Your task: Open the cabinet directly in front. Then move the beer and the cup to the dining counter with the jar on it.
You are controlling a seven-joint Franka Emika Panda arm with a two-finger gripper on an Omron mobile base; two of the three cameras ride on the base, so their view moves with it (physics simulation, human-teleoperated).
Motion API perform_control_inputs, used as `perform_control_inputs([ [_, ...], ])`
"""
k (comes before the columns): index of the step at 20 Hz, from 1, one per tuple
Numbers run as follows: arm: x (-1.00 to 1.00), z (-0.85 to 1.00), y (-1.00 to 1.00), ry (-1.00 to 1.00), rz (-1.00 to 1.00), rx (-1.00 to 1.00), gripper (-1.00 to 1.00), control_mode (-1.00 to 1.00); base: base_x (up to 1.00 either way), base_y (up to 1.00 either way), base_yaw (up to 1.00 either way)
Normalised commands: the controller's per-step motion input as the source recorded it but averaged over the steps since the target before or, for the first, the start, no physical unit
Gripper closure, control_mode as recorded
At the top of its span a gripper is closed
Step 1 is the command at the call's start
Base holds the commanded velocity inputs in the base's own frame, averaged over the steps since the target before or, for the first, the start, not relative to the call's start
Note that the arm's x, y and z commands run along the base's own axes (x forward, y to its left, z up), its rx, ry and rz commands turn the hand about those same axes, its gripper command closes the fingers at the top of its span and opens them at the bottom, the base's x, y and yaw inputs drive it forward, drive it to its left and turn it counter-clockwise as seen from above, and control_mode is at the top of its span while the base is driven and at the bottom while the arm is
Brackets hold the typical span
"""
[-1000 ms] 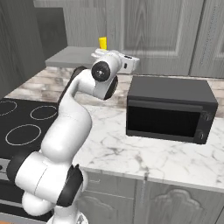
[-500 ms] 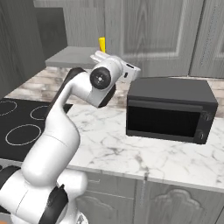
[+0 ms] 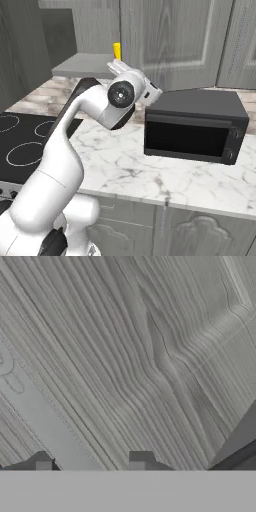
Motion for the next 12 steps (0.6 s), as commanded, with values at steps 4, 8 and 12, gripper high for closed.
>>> perform_control_inputs([
  [4, -0.63, 0.31, -1.0, -0.12, -0.06, 0.25, -1.0, -1.0, 0.0, 0.0, 0.0],
  [8, -0.09, 0.02, -0.31, 0.0, 0.0, 0.04, -1.0, -1.0, 0.0, 0.0, 0.0],
  [12, -0.48, -0.09, -0.02, -0.07, 0.02, 0.0, -1.0, -1.0, 0.0, 0.0, 0.0],
])
